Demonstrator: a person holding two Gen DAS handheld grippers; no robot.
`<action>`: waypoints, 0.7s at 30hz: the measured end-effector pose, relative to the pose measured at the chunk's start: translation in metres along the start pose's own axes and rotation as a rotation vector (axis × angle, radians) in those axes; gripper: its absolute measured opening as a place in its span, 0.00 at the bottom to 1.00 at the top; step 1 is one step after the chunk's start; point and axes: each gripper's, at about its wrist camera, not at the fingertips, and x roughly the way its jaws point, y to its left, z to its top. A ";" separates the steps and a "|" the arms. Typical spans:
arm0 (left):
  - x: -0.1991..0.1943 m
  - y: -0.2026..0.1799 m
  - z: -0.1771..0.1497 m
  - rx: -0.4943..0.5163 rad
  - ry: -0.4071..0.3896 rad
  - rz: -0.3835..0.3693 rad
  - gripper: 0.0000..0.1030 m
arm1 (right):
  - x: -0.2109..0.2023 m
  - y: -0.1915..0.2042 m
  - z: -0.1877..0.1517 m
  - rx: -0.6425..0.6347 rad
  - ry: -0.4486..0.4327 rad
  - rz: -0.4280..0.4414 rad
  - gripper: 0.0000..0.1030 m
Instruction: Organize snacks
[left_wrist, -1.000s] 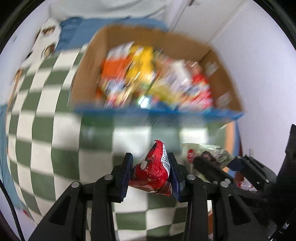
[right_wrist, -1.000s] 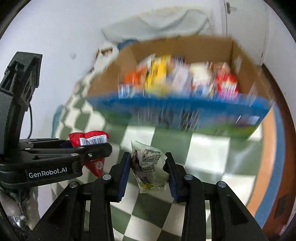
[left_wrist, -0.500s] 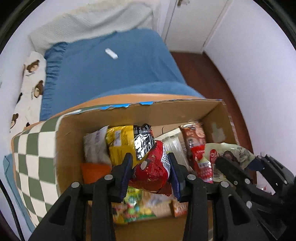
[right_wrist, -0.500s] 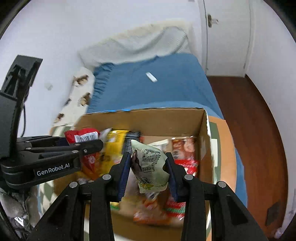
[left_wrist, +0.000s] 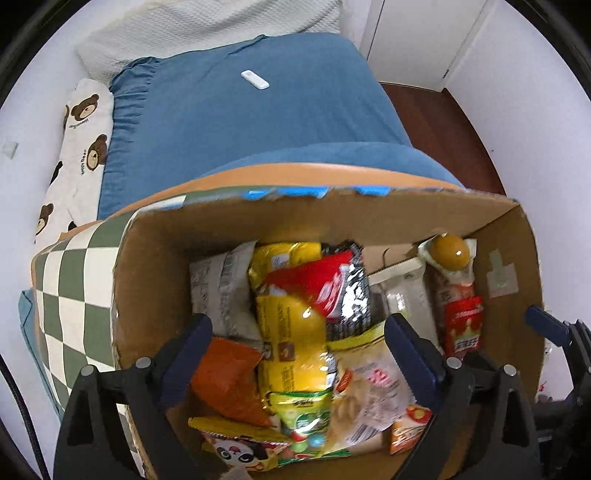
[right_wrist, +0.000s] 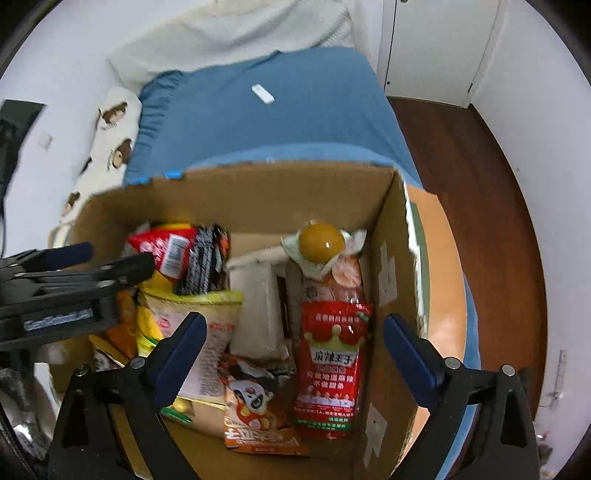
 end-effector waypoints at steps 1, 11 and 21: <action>-0.001 0.003 -0.005 -0.005 -0.002 0.002 0.93 | 0.003 0.000 -0.002 -0.001 0.006 -0.006 0.96; -0.010 0.019 -0.034 -0.040 -0.024 0.010 0.93 | 0.010 0.016 -0.021 -0.010 0.011 -0.036 0.97; -0.070 0.024 -0.071 -0.062 -0.171 0.033 0.93 | -0.031 0.020 -0.049 -0.005 -0.070 -0.011 0.97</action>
